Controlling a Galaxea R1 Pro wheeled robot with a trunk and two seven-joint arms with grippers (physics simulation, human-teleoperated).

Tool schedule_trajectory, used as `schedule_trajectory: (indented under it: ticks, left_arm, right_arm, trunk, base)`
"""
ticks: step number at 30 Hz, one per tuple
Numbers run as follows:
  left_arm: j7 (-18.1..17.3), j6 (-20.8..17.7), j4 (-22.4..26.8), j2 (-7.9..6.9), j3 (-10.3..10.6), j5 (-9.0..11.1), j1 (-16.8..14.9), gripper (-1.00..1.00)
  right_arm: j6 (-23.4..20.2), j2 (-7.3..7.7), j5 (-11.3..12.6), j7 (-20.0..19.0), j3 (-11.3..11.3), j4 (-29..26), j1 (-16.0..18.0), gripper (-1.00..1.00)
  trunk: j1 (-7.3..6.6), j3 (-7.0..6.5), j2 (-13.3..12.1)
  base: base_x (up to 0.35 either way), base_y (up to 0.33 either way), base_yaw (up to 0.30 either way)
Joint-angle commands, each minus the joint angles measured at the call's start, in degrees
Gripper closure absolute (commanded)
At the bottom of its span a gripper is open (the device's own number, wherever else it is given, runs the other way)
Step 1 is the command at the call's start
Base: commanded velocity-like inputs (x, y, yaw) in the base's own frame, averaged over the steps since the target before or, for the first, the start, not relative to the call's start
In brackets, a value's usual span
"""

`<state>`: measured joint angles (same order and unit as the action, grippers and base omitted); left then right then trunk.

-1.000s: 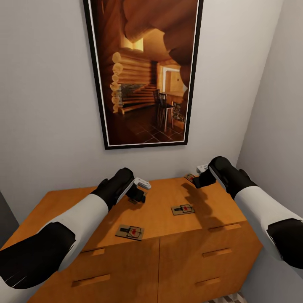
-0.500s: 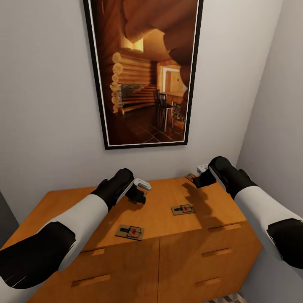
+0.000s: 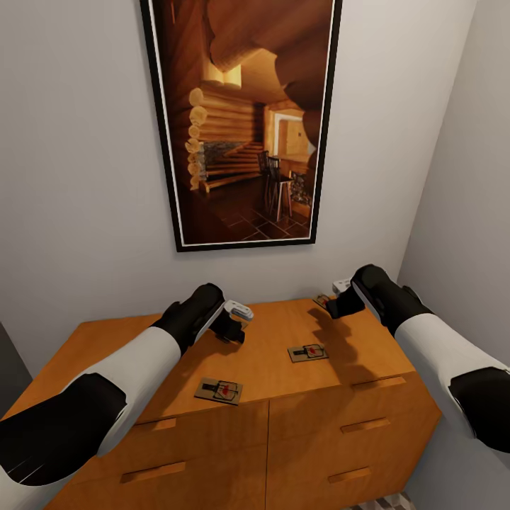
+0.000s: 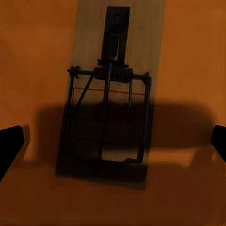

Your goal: Take the four mousetraps from the cabinet in the bathroom and place them on the bathroom floor. Make sure all four end up on the same floor surface, and ensure that at least two of them are either under or directly next to the same bathroom sink.

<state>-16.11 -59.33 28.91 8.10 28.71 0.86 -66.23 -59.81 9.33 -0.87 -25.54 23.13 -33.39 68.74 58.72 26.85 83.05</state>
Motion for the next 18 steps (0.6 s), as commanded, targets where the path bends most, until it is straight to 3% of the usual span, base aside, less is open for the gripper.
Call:
schedule_trajectory:
  ticks: [1,18]
  left_arm:
    - [-0.04,-0.1,-2.34,-0.06,0.38,-0.86,-0.03,-1.0]
    - [-0.4,0.16,-4.85,-0.1,0.38,-0.94,-0.03,-1.0]
  right_arm:
    - [-0.19,0.08,-0.01,-0.15,0.34,0.08,0.03,1.0]
    - [-0.19,0.06,-0.01,-0.21,0.34,0.35,0.03,1.0]
  trunk:
    - [0.0,0.08,0.03]
    - [0.0,0.08,0.03]
  base:
    - [0.0,0.0,0.0]
    - [0.0,0.0,0.0]
